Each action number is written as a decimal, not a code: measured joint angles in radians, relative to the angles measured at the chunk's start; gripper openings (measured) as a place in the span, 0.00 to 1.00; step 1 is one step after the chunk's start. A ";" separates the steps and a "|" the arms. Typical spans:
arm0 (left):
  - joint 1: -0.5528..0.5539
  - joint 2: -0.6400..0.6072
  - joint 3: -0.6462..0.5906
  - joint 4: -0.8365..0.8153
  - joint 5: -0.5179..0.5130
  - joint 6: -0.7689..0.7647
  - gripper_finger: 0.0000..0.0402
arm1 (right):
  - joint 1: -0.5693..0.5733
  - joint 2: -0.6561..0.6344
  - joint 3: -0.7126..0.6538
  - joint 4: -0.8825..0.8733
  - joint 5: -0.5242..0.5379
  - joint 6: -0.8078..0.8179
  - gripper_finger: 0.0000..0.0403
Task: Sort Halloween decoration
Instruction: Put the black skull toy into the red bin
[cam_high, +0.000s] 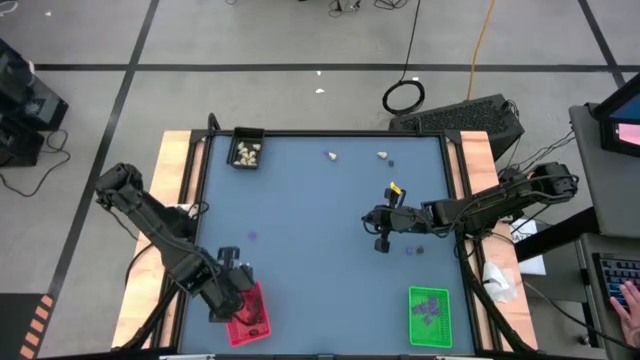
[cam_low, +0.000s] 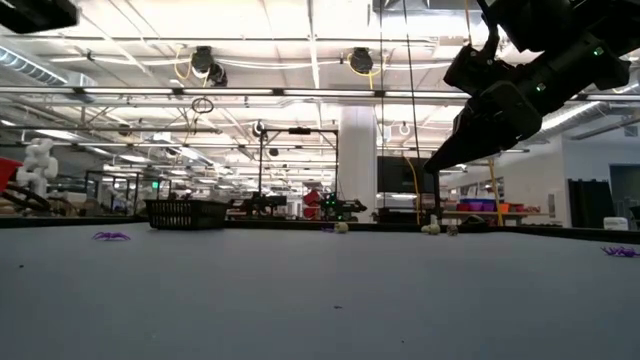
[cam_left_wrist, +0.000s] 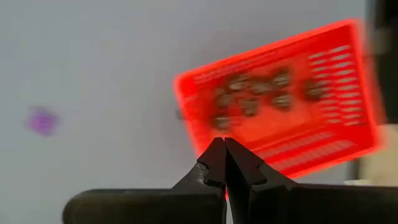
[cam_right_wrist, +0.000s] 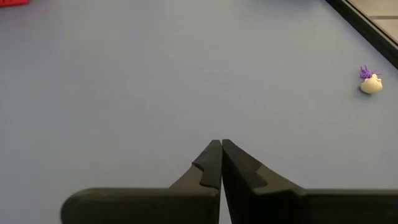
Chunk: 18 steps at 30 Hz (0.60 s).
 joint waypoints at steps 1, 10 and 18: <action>0.007 0.000 0.000 -0.029 -0.015 0.027 0.00 | 0.000 0.000 0.000 0.000 0.000 0.000 0.00; 0.161 0.000 -0.014 -0.178 -0.051 0.439 0.00 | 0.000 0.000 0.000 0.000 -0.001 0.000 0.00; 0.187 -0.044 -0.253 0.143 0.163 0.548 0.00 | 0.000 0.000 0.000 -0.001 -0.023 -0.008 0.00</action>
